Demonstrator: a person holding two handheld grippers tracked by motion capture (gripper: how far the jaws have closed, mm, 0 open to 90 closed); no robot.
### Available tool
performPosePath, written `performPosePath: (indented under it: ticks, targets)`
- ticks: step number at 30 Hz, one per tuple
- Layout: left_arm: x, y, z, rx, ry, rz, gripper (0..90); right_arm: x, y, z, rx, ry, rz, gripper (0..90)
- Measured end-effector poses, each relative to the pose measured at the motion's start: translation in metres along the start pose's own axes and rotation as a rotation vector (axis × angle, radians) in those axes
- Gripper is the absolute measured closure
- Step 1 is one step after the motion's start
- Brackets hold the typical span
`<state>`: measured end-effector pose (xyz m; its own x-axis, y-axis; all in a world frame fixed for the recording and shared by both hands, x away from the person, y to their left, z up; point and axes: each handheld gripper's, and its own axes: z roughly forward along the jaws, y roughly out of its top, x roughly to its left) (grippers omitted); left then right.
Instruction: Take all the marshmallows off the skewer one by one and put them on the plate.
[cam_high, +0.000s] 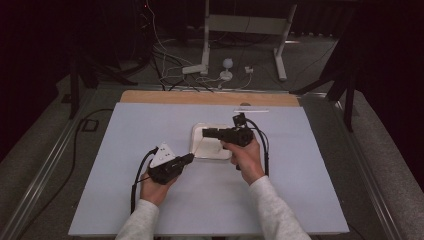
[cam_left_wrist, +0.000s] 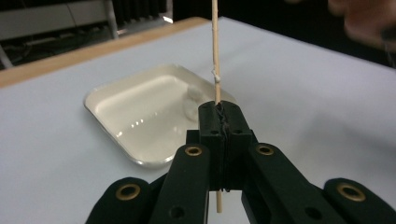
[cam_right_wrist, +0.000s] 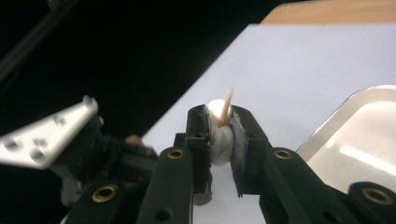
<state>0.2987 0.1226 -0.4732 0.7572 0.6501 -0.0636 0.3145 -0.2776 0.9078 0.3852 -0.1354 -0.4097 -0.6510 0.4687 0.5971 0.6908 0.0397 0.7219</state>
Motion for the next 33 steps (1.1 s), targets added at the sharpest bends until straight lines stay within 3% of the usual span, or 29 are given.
performPosePath:
  ticks: [3, 4, 6, 8, 12, 16, 25, 33]
  targets:
    - [-0.002, -0.001, 0.003, 0.043, 0.025, 0.039, 90.0, -0.002, 0.006, -0.009, -0.024, -0.011, -0.003, 79.9]
    - [-0.002, -0.004, 0.004, 0.057, 0.032, 0.044, 90.0, -0.003, 0.009, -0.017, -0.07, -0.019, 0.005, 80.3]
    - [0.002, -0.008, 0.005, 0.059, 0.034, 0.015, 90.0, -0.007, 0.019, -0.035, -0.146, -0.021, 0.024, 80.5]
    - [0.007, -0.007, 0.001, 0.026, 0.027, -0.034, 90.0, -0.009, 0.025, -0.05, -0.162, -0.062, -0.001, 80.3]
    - [0.011, -0.005, -0.001, -0.005, 0.036, -0.094, 90.0, -0.011, 0.021, -0.057, -0.094, -0.196, -0.083, 79.4]
    - [0.01, -0.002, -0.002, -0.019, 0.039, -0.123, 90.0, -0.025, 0.001, -0.04, -0.009, -0.299, -0.107, 78.7]
    - [0.011, 0.012, 0.005, -0.048, 0.035, -0.173, 90.0, -0.04, -0.021, -0.011, 0.106, -0.39, -0.141, 77.8]
    - [0.013, 0.024, 0.016, -0.05, 0.049, -0.201, 90.0, -0.051, -0.038, 0.002, 0.176, -0.435, -0.147, 77.1]
